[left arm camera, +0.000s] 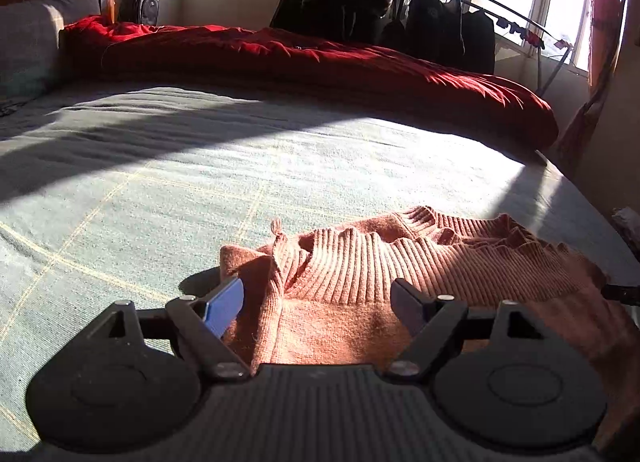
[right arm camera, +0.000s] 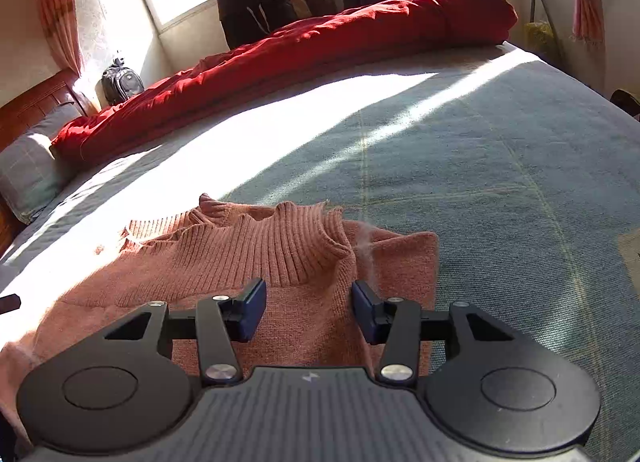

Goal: Fold clothes

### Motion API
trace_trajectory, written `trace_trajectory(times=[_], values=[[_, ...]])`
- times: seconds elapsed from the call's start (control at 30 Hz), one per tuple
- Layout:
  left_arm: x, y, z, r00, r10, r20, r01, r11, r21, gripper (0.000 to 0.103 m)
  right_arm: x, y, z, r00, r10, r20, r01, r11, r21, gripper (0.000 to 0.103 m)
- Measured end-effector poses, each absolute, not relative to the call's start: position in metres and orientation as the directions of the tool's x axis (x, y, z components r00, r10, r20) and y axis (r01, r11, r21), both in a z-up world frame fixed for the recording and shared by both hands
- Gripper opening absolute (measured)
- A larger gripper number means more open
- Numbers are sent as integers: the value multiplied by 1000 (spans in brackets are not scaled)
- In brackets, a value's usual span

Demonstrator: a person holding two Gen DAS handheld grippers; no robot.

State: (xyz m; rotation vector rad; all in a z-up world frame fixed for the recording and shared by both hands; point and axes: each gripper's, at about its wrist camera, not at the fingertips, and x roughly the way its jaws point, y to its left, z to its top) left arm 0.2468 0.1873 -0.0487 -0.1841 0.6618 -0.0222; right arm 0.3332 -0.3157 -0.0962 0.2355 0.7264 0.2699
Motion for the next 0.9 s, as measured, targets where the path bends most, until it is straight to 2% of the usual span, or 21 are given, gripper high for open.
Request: trace_trajectory(times=[0.13, 0.23, 0.27, 0.37, 0.47, 0.53, 0.57, 0.6, 0.63, 0.7, 0.83, 0.9], values=[[264, 193, -59, 764, -137, -631, -1, 977, -214, 77, 339, -322, -102, 710, 336, -619, -163, 934, 319, 50], [277, 198, -66, 742, -180, -646, 25, 970, -241, 68, 346, -325, -102, 707, 349, -615, -175, 929, 326, 50], [281, 199, -69, 735, -194, -650, 34, 967, -251, 61, 348, -325, -102, 705, 351, -617, -179, 929, 324, 48], [294, 204, -76, 711, -237, -662, 59, 958, -279, 51, 350, -322, -96, 688, 383, -617, -232, 921, 313, 40], [301, 208, -78, 683, -271, -678, 87, 952, -293, 49, 353, -322, -98, 674, 383, -632, -248, 923, 295, 39], [305, 207, -76, 671, -278, -687, 109, 954, -279, 45, 359, -327, -102, 666, 380, -642, -231, 924, 306, 39], [305, 205, -74, 669, -274, -691, 120, 957, -264, 31, 361, -331, -105, 663, 399, -634, -225, 913, 340, 30], [305, 202, -72, 667, -270, -694, 131, 960, -248, 18, 361, -333, -105, 663, 412, -625, -221, 905, 363, 14], [304, 199, -70, 672, -262, -693, 141, 964, -227, 15, 359, -334, -104, 667, 417, -617, -222, 902, 370, 10], [301, 197, -62, 683, -253, -685, 161, 967, -197, 10, 352, -334, -97, 687, 413, -598, -228, 904, 362, 9], [294, 197, -39, 720, -270, -640, 194, 963, -188, 9, 339, -335, -69, 726, 395, -563, -245, 913, 325, 8], [296, 198, -42, 721, -247, -647, 177, 969, -173, 9, 337, -337, -59, 728, 394, -561, -251, 915, 317, 8]])
